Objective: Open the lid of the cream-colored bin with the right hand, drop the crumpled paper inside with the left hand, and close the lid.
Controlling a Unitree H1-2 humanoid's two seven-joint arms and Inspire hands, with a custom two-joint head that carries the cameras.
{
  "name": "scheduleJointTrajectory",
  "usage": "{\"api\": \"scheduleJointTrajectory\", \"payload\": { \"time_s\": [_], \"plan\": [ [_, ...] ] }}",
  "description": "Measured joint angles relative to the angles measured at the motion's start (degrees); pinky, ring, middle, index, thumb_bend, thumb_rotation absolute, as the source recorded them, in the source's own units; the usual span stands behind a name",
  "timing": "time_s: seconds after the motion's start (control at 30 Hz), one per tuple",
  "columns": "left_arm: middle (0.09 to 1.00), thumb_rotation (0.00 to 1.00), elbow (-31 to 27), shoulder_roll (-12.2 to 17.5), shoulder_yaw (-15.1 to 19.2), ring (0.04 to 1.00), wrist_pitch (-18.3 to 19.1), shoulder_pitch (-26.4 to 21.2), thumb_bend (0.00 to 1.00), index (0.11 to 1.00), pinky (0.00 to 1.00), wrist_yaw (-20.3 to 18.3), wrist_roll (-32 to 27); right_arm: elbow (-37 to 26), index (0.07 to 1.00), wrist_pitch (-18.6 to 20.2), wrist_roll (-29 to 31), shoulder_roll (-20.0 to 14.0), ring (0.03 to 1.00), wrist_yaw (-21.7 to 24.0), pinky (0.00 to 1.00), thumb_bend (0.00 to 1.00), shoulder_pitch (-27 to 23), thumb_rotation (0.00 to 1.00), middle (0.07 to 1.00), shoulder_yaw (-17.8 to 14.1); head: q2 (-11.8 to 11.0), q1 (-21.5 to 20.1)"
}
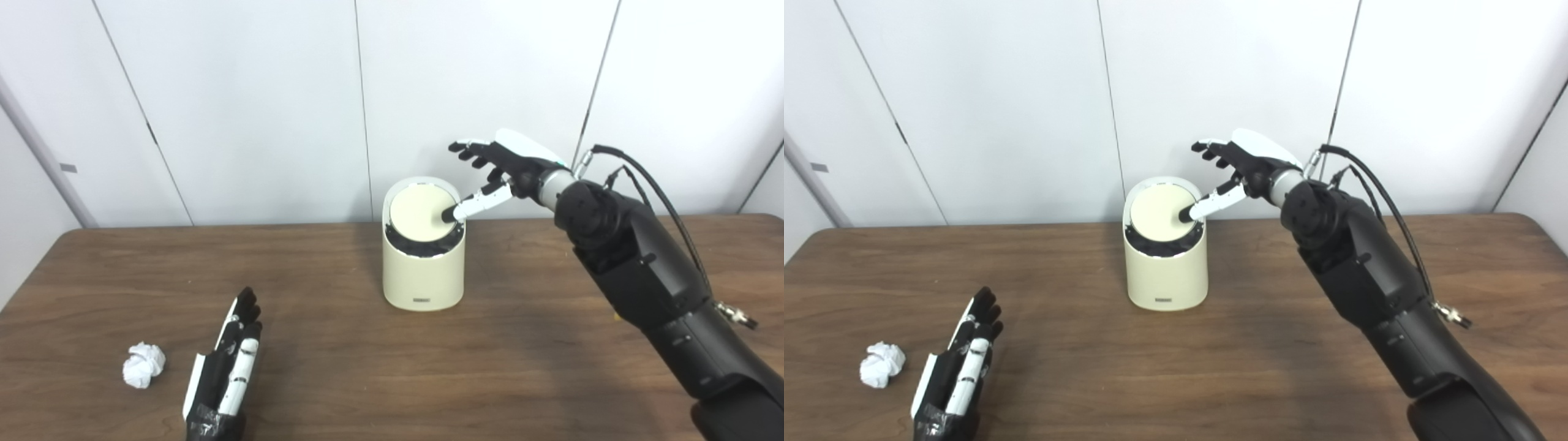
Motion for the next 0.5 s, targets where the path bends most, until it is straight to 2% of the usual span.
{"api": "scheduleJointTrajectory", "payload": {
  "time_s": [0.27,0.5],
  "plan": [
    [1.0,0.68,0.1,-0.13,0.0,1.0,-0.56,-0.03,0.3,1.0,1.0,-0.13,0.32,0.28,0.891,0.15,-1.25,0.51,0.923,3.04,0.84,0.87,-1.09,0.41,0.937,-0.02,0.26,-0.18],
    [1.0,0.68,0.22,-0.33,0.03,1.0,-1.28,-0.09,0.32,1.0,1.0,-0.03,0.55,0.55,0.895,0.14,-3.16,1.11,0.917,4.4,0.83,0.87,-1.85,0.44,0.936,0.68,0.35,-0.62]
  ]
}}
